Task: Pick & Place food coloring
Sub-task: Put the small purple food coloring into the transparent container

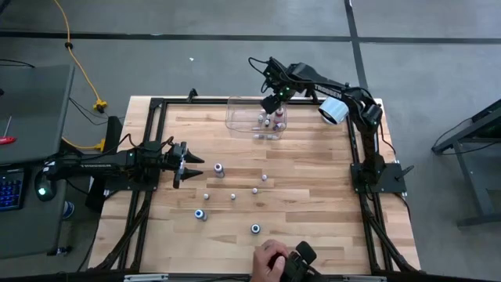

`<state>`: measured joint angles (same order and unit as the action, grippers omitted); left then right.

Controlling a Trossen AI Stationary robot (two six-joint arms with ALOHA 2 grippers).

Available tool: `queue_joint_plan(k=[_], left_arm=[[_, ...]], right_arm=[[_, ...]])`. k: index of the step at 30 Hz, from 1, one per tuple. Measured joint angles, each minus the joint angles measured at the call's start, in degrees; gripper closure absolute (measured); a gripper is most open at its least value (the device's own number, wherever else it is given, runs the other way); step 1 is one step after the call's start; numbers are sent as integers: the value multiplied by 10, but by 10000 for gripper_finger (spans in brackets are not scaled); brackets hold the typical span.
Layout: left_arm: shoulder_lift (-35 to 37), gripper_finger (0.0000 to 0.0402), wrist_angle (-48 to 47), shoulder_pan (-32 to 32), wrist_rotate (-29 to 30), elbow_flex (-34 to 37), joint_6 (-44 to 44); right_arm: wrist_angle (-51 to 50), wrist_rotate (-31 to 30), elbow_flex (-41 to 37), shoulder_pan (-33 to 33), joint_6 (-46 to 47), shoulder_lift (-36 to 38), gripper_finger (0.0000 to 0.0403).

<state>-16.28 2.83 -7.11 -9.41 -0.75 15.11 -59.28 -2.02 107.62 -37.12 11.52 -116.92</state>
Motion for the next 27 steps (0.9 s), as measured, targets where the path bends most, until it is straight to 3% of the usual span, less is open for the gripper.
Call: queue_joint_plan(k=[13,21,27], left_arm=[[0,167,0,0,0,0,0],[0,167,0,0,0,0,0],[0,167,0,0,0,0,0]], right_arm=[[-66,21,139,27,-47,0,207],[-155,58,237,67,-119,0,207],[-208,60,268,110,-159,0,207]])
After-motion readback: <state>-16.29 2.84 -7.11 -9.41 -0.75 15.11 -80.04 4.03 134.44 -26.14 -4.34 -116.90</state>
